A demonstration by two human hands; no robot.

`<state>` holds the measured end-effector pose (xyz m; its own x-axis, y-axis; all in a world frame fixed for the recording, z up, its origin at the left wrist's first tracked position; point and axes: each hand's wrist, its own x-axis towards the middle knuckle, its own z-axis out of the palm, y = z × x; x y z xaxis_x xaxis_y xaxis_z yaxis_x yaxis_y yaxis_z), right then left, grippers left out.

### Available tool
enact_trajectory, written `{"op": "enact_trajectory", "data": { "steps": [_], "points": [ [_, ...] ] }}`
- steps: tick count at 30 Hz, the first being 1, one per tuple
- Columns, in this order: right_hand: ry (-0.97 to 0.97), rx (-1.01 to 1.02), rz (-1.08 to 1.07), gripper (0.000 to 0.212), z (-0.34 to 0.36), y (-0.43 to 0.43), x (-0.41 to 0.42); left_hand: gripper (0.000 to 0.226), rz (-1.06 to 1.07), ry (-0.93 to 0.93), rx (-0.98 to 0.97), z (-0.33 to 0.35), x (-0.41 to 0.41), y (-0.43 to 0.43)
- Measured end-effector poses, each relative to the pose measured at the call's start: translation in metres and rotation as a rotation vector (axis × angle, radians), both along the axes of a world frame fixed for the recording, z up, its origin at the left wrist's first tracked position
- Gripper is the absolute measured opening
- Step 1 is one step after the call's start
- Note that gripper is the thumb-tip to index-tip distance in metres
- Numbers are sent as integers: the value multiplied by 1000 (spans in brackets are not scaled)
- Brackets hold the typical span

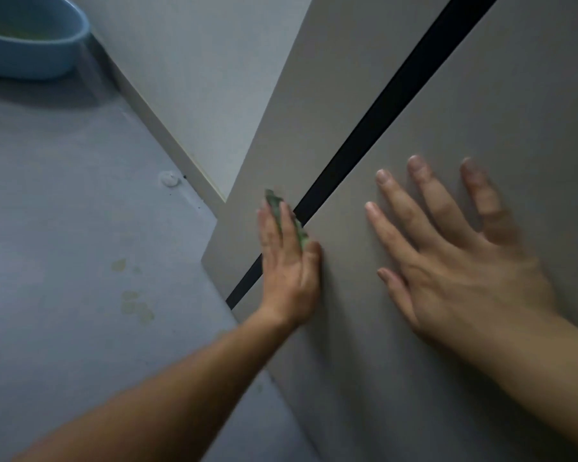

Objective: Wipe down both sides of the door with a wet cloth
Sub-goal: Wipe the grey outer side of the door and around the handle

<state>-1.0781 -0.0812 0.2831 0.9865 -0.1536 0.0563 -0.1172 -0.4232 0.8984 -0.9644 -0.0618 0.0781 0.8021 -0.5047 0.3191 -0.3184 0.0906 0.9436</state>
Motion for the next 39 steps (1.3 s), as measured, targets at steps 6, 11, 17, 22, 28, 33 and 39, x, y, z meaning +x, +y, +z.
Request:
{"op": "enact_trajectory", "data": {
  "steps": [6,11,17,22,28,33,39],
  "points": [
    [-56,64,20,70,-5,2,9,64,79,28,-98,32,63,-11],
    [-74,64,33,70,-9,2,16,65,70,-353,-236,72,70,-23],
    [-31,10,-62,69,-8,11,28,64,96,-31,-55,1,50,-10],
    [36,-66,-91,74,-15,11,43,64,26,-22,-20,1,37,-5],
    [-29,1,-54,74,-23,4,46,64,28,-191,-114,4,18,-11],
    [4,57,-56,74,-39,5,55,60,46,178,69,-63,39,-7],
    [-1,109,-19,69,-54,1,63,61,29,204,30,-71,35,-8]
  ]
}}
